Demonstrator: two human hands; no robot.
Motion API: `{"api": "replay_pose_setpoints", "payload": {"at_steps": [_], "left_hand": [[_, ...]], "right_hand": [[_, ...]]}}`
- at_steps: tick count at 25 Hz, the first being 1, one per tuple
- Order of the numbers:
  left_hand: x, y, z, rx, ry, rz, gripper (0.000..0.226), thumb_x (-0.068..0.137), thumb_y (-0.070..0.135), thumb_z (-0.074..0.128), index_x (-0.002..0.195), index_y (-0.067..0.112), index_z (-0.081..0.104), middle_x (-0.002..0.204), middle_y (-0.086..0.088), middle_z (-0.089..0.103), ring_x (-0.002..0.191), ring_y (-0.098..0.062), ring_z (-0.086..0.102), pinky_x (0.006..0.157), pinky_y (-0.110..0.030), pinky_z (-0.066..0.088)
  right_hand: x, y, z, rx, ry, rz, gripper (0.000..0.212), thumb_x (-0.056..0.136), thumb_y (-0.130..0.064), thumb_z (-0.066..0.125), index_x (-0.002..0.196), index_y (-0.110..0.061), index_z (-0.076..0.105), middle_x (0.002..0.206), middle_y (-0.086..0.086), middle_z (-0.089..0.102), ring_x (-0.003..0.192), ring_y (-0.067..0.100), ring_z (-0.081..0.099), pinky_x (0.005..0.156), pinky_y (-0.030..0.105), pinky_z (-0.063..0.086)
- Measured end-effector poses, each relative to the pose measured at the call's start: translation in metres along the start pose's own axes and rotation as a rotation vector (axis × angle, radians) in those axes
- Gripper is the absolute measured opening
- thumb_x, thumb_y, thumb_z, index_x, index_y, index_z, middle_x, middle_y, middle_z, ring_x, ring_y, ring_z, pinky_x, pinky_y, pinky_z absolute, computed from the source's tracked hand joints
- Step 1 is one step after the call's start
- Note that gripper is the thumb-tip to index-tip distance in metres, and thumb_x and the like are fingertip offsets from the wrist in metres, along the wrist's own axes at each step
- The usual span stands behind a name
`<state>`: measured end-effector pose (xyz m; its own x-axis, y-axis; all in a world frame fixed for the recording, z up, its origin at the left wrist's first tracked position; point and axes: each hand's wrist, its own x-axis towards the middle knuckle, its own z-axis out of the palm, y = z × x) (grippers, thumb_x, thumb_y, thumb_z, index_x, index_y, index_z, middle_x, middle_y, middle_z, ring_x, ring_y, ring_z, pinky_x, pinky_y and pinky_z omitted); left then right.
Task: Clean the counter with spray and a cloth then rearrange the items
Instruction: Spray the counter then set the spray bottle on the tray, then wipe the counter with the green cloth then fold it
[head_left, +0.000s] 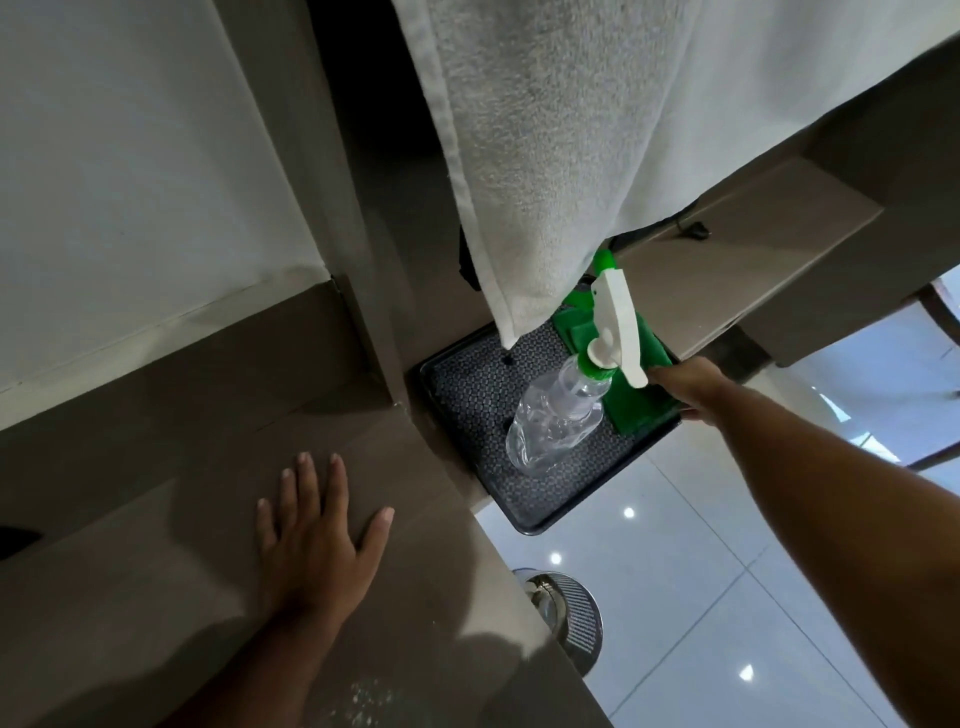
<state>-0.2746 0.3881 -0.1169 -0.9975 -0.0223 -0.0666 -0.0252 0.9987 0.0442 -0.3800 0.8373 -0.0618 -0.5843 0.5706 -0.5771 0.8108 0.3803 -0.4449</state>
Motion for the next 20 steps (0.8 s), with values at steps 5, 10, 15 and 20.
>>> {"api": "replay_pose_setpoints", "payload": {"at_steps": [5, 10, 15, 20], "left_hand": [[0.0, 0.001, -0.004, -0.019, -0.023, -0.01, 0.089, 0.084, 0.074, 0.022, 0.154, 0.019, 0.027, 0.161, -0.016, 0.022, 0.148, -0.032, 0.017, 0.117, -0.055, 0.013], [-0.001, 0.003, -0.008, -0.056, -0.023, -0.007, 0.088, 0.084, 0.073, 0.023, 0.152, 0.018, 0.03, 0.16, -0.018, 0.024, 0.147, -0.034, 0.019, 0.116, -0.056, 0.013], [-0.001, 0.001, -0.01, -0.069, -0.031, 0.0, 0.087, 0.086, 0.073, 0.022, 0.155, 0.02, 0.021, 0.162, -0.016, 0.015, 0.149, -0.032, 0.012, 0.118, -0.054, 0.008], [0.0, -0.003, -0.009, -0.044, -0.073, 0.008, 0.087, 0.087, 0.073, 0.02, 0.156, 0.021, 0.012, 0.164, -0.015, 0.008, 0.15, -0.032, 0.006, 0.119, -0.054, 0.004]], "right_hand": [[-0.096, 0.006, -0.048, -0.007, -0.185, -0.139, 0.026, 0.089, -0.006, 0.06, 0.115, -0.009, 0.056, 0.105, 0.016, 0.064, 0.087, 0.026, 0.068, 0.061, 0.035, 0.059], [-0.214, 0.013, -0.069, -0.65, -0.277, -0.638, 0.026, 0.083, -0.018, 0.066, 0.099, -0.037, 0.06, 0.099, -0.01, 0.063, 0.087, 0.006, 0.062, 0.068, 0.021, 0.052], [-0.279, 0.0, -0.037, -0.538, -0.444, -0.903, 0.014, 0.087, -0.02, 0.07, 0.099, -0.025, 0.066, 0.095, -0.015, 0.066, 0.088, 0.001, 0.062, 0.076, 0.021, 0.055], [-0.285, -0.049, 0.035, -0.707, -0.625, -1.077, 0.005, 0.09, -0.019, 0.065, 0.089, -0.021, 0.061, 0.088, -0.013, 0.061, 0.08, 0.002, 0.056, 0.071, 0.021, 0.043]]}}
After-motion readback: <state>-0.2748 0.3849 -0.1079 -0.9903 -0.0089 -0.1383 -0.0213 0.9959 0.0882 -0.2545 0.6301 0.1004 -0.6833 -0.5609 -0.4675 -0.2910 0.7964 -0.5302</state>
